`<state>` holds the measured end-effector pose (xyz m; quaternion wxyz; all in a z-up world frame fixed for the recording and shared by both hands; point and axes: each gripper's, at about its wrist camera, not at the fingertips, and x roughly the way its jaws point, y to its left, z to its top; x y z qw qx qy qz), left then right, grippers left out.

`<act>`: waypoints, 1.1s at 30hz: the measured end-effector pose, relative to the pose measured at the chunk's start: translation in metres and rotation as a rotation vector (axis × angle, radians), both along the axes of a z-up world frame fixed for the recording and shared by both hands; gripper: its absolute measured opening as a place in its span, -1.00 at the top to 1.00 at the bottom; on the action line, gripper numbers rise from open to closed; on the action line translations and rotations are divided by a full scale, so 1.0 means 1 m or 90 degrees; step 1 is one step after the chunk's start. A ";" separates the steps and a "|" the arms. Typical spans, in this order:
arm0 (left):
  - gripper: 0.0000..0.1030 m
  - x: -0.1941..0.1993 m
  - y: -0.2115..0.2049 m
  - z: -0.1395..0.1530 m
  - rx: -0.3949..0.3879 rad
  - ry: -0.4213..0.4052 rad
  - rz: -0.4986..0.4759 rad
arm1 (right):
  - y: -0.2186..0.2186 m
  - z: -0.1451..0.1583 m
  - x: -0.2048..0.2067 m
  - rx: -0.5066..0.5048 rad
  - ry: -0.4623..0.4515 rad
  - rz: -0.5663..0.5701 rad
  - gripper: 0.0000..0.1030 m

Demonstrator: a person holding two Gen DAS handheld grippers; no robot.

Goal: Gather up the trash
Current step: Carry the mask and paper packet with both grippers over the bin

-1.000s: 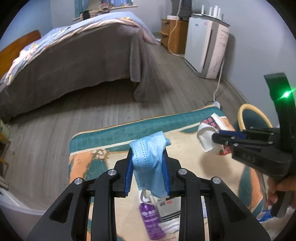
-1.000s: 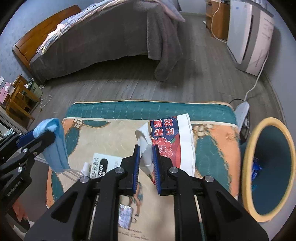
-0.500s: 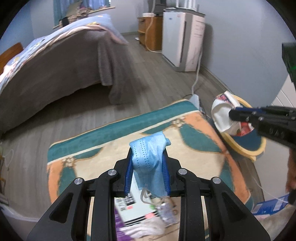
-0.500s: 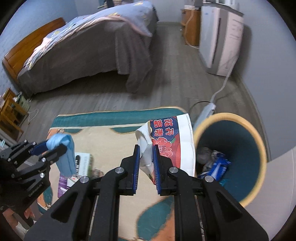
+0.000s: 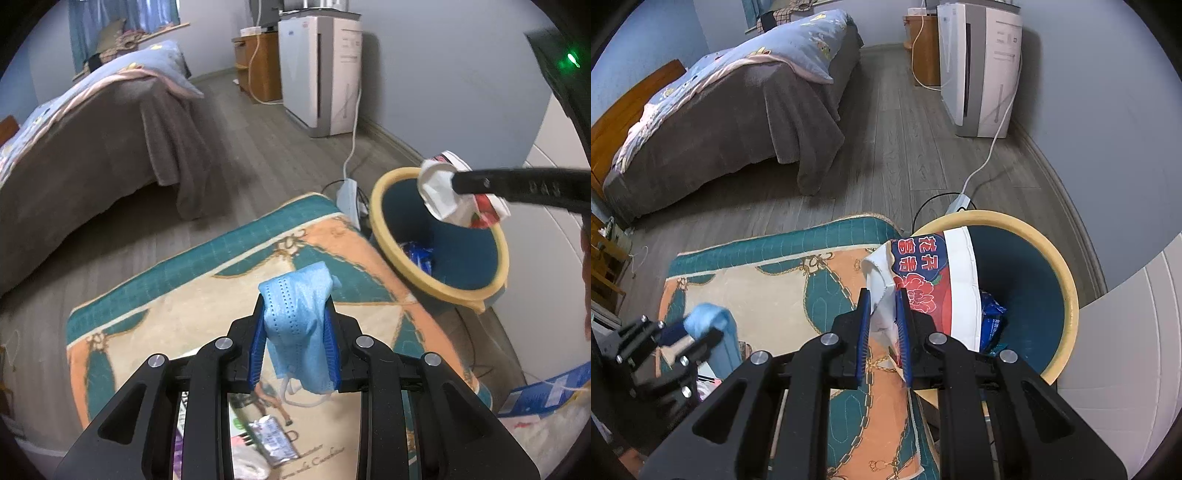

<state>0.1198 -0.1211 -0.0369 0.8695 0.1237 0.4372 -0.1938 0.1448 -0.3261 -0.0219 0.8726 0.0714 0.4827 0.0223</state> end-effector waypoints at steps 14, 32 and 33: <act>0.44 -0.010 -0.041 -0.007 -0.036 0.030 -0.011 | -0.036 -0.011 0.002 0.020 0.015 -0.019 0.73; 0.44 0.026 -0.171 0.003 -0.074 0.027 -0.111 | -0.131 -0.030 -0.002 0.089 0.026 -0.171 0.73; 0.42 0.028 -0.175 0.001 -0.071 0.025 -0.111 | -0.134 -0.030 -0.002 0.093 0.024 -0.175 0.73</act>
